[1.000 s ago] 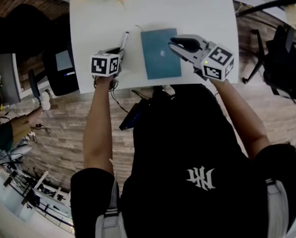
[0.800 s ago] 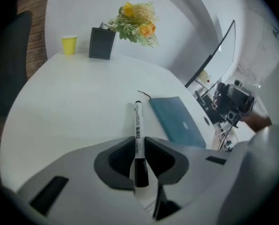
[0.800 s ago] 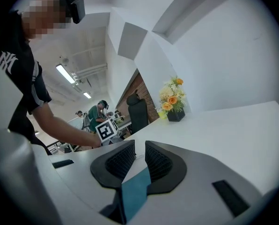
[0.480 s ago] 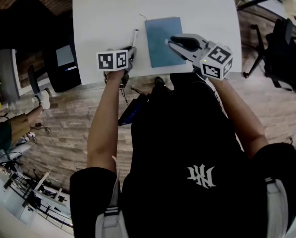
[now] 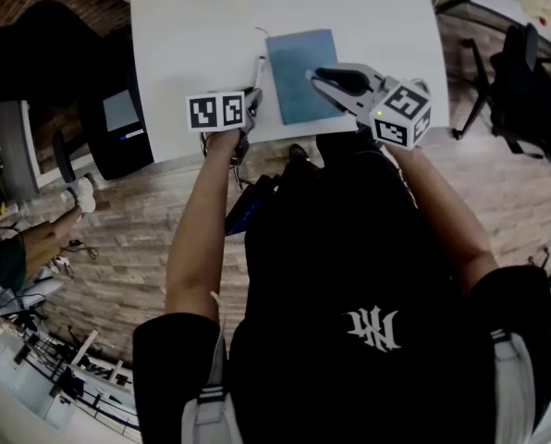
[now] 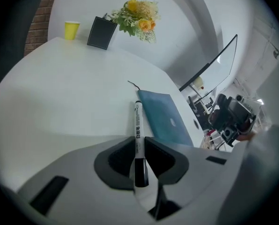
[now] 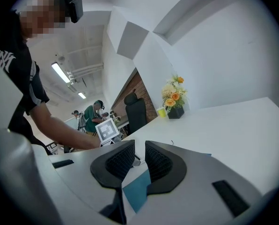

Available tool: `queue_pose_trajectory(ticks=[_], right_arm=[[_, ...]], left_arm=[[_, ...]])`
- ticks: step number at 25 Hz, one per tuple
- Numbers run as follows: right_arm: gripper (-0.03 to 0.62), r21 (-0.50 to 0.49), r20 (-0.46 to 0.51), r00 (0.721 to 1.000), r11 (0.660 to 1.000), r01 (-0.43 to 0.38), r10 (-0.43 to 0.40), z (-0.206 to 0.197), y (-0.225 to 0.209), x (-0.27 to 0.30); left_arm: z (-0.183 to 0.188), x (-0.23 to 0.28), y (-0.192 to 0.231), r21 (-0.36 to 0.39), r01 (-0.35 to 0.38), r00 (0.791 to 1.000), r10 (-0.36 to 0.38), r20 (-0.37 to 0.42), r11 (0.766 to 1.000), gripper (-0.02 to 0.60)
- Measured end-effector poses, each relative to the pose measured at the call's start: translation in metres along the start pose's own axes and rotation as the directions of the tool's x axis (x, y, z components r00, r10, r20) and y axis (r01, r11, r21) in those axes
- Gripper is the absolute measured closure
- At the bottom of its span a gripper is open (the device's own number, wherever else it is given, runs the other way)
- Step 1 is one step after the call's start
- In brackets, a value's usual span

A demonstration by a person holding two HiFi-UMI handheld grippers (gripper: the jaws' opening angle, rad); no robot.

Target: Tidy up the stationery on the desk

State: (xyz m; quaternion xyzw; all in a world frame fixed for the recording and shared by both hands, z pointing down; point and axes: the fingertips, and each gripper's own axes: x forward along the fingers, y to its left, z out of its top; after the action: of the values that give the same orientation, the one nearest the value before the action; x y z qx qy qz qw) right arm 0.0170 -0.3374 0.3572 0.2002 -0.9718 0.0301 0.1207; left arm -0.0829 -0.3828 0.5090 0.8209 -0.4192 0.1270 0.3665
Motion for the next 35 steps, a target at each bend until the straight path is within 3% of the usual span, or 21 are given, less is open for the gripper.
queue_pose_trajectory(ticks=[10,19,25,35], right_arm=[[0.505,0.015,0.007,1.000,1.000,0.017,-0.017,-0.002,-0.005,0.001],[0.505,0.029,0.009,1.000,0.999,0.016,-0.016,0.000,-0.015,0.000],[0.505,0.032,0.005,1.000,0.999,0.004,-0.004,-0.002,-0.017,0.002],[0.505,0.050,0.005,1.000,0.999,0.017,-0.017,-0.007,-0.024,-0.004]], left_arm=[[0.009,0.011,-0.012,-0.100,-0.030,0.999,0.027,-0.032,0.995,0.514],[0.005,0.014,-0.015,-0.102,-0.039,0.999,0.035,-0.041,0.994,0.512],[0.006,0.018,-0.025,-0.063,-0.034,0.999,0.031,-0.039,0.997,0.508],[0.006,0.016,-0.014,-0.171,-0.052,0.999,0.051,-0.008,0.984,0.512]])
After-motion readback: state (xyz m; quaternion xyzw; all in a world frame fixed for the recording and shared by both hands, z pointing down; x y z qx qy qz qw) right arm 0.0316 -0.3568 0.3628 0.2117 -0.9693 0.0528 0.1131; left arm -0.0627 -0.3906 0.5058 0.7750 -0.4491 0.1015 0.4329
